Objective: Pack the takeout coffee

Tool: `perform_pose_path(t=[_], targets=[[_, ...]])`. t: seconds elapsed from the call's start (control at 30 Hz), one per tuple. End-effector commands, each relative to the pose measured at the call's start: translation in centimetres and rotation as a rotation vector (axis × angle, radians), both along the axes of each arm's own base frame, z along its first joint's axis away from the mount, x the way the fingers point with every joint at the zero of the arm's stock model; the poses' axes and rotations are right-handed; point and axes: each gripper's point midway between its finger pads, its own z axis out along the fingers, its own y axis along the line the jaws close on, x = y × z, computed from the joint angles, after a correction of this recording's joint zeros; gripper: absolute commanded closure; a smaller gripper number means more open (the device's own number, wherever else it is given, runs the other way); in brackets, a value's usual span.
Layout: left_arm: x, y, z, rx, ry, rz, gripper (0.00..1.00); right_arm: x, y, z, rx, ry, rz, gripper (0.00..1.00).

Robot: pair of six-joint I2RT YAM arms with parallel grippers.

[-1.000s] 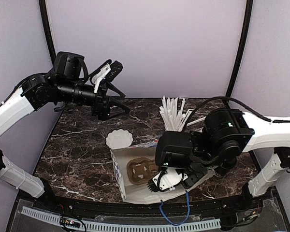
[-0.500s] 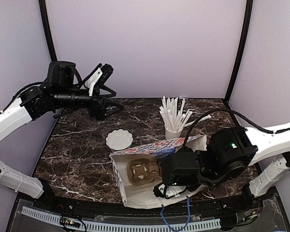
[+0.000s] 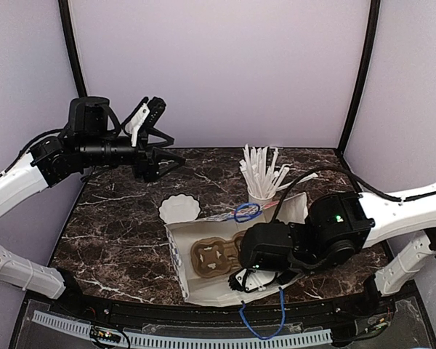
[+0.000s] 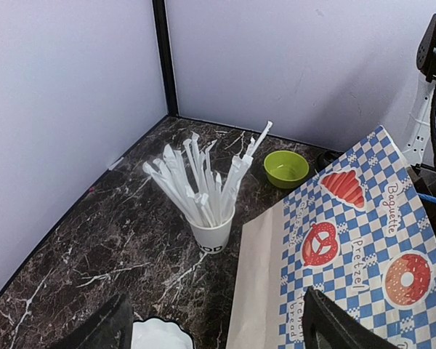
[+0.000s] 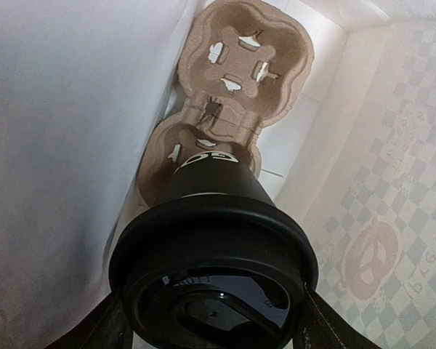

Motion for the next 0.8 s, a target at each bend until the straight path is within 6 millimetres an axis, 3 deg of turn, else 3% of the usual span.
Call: perform_pose_path(t=[0.0, 0.17, 0.43, 0.77], targets=[[-0.4, 0.3, 1.2, -0.041, -0.028, -0.005, 0.18, -0.6, -0.1, 0.2, 0.043, 0.032, 0.028, 0.63], [-0.4, 0.3, 0.8, -0.04, -0.023, -0.008, 0.17, -1.1, -0.4, -0.3, 0.05, 0.038, 0.045, 0.63], [-0.6, 0.3, 0.7, -0.046, -0.019, -0.017, 0.18, 0.1, 0.2, -0.5, 0.072, -0.037, 0.017, 0.63], [-0.7, 0.5, 0.6, -0.042, -0.028, -0.015, 0.17, 0.6, 0.1, -1.6, 0.05, -0.011, -0.001, 0.63]])
